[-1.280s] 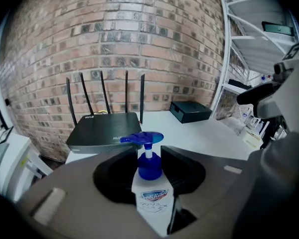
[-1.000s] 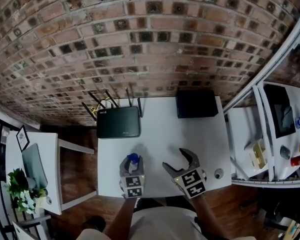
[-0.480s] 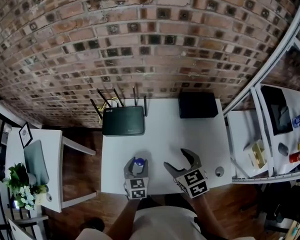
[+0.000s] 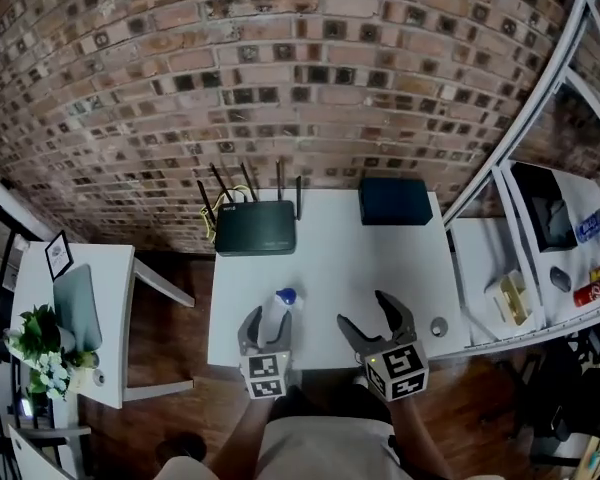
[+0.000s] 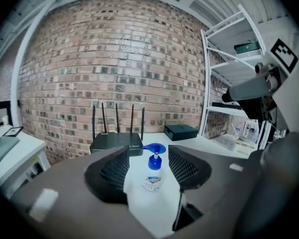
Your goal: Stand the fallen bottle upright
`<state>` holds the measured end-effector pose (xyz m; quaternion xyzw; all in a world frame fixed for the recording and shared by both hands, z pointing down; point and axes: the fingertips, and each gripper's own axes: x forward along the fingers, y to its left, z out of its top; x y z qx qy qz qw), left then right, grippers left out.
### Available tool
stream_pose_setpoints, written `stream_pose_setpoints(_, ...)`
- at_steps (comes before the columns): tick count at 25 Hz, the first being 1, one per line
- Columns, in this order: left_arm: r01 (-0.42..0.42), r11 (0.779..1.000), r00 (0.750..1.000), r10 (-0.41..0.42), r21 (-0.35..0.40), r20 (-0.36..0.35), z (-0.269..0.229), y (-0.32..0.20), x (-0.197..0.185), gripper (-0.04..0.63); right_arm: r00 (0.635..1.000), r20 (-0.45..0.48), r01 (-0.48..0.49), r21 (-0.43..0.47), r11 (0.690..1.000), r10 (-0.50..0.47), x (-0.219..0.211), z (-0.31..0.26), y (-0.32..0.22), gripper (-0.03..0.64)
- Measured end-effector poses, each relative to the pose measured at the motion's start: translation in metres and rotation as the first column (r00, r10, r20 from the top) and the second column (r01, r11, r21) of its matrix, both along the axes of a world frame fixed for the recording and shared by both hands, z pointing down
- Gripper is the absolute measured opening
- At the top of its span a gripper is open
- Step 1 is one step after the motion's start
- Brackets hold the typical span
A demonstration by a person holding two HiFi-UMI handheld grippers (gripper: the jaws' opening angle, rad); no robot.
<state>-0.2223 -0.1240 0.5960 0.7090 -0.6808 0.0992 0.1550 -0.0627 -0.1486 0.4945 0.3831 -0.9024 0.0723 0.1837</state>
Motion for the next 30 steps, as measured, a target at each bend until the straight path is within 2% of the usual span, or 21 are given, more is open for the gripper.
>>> stream_pose_setpoints(3, 0.038, 0.998, 0.999, -0.038, 0.052, 0.000, -0.034, 0.027, 0.005, 0.270, 0.998, 0.051, 0.016, 0.073, 0.997, -0.020, 0.010, -0.017, 0.021, 0.344)
stream_pose_setpoints(7, 0.086, 0.987, 0.996, -0.086, 0.132, -0.006, -0.083, 0.067, 0.036, 0.270, 0.991, 0.123, 0.037, 0.169, 0.985, -0.059, 0.039, -0.034, 0.050, 0.344)
stream_pose_setpoints(12, 0.160, 0.963, 0.987, -0.156, 0.215, -0.035, -0.142, 0.144, 0.099, 0.264, 0.977, 0.213, -0.010, 0.119, 0.993, -0.016, 0.099, -0.040, 0.113, 0.344)
stream_pose_setpoints(14, 0.186, 0.955, 0.983, -0.179, 0.232, -0.052, -0.155, 0.174, 0.130, 0.226, 0.980, 0.198, -0.020, 0.126, 0.992, -0.005, 0.127, -0.042, 0.138, 0.344)
stream_pose_setpoints(16, 0.197, 0.948, 0.980, -0.192, 0.250, -0.045, -0.168, 0.195, 0.156, 0.224, 0.991, 0.134, -0.029, 0.161, 0.987, 0.008, 0.153, -0.049, 0.155, 0.344)
stream_pose_setpoints(18, 0.203, 0.945, 0.978, -0.205, 0.258, -0.020, -0.176, 0.217, 0.171, 0.224, 0.993, 0.120, -0.027, 0.197, 0.980, 0.003, 0.170, -0.060, 0.176, 0.344)
stream_pose_setpoints(23, 0.193, 0.943, 0.981, -0.192, 0.273, -0.031, -0.185, 0.242, 0.180, 0.224, 0.986, 0.166, -0.023, 0.246, 0.969, -0.019, 0.176, -0.091, 0.206, 0.336)
stream_pose_setpoints(27, 0.130, 0.949, 0.989, -0.143, 0.286, 0.026, -0.196, 0.254, 0.179, 0.224, 0.980, 0.198, -0.043, 0.269, 0.962, -0.011, 0.167, -0.105, 0.218, 0.325)
stream_pose_setpoints(30, 0.112, 0.946, 0.985, -0.146, 0.305, 0.092, -0.207, 0.273, 0.164, 0.229, 0.977, 0.207, -0.020, 0.288, 0.957, -0.042, 0.152, -0.122, 0.240, 0.325)
